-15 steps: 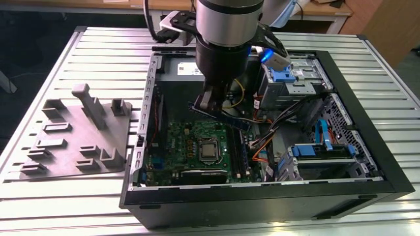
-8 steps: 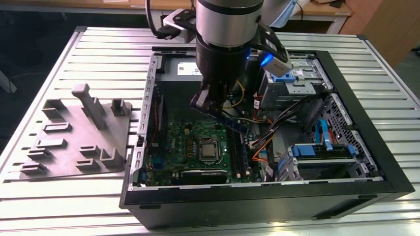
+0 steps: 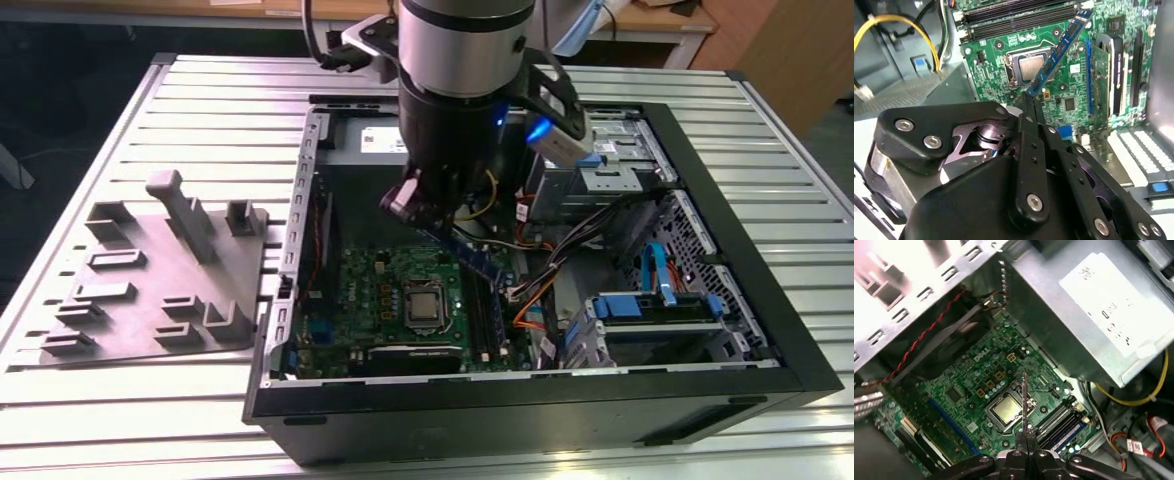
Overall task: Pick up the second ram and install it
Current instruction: 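Insert the second ram into the second slot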
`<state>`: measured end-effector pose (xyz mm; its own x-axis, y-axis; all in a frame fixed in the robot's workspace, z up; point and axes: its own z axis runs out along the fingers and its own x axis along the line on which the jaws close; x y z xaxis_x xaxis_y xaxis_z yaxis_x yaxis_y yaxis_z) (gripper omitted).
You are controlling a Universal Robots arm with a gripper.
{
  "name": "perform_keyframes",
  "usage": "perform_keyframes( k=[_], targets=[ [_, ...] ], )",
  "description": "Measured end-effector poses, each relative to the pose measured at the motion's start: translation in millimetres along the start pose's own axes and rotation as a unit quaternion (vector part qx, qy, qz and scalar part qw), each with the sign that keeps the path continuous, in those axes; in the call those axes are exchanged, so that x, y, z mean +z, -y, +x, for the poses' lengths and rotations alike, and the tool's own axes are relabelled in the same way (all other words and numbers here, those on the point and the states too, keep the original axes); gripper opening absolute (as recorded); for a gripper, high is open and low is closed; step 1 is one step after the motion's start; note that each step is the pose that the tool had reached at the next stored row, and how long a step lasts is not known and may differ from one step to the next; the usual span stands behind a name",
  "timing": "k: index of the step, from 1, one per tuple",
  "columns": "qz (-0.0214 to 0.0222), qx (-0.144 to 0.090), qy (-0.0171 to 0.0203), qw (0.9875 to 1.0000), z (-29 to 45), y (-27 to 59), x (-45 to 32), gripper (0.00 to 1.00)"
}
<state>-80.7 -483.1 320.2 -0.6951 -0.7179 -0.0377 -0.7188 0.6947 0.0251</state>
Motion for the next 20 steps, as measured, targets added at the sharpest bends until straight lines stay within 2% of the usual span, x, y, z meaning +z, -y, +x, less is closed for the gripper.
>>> perform_keyframes(
  k=[3,5,10,15,20],
  targets=[
    [0.001,0.027,0.0007,0.9996,0.0,0.0,0.4,0.11],
    [0.0017,0.046,0.0011,0.999,0.0,0.0,0.7,0.11],
    [0.0034,0.091,0.0023,0.9959,0.0,0.0,1.4,0.11],
    [0.0051,0.136,0.0034,0.9907,0.1,0.1,2.2,0.11],
    [0.0068,0.181,0.0045,0.9835,0.1,0.1,3.1,0.11]
  ],
)
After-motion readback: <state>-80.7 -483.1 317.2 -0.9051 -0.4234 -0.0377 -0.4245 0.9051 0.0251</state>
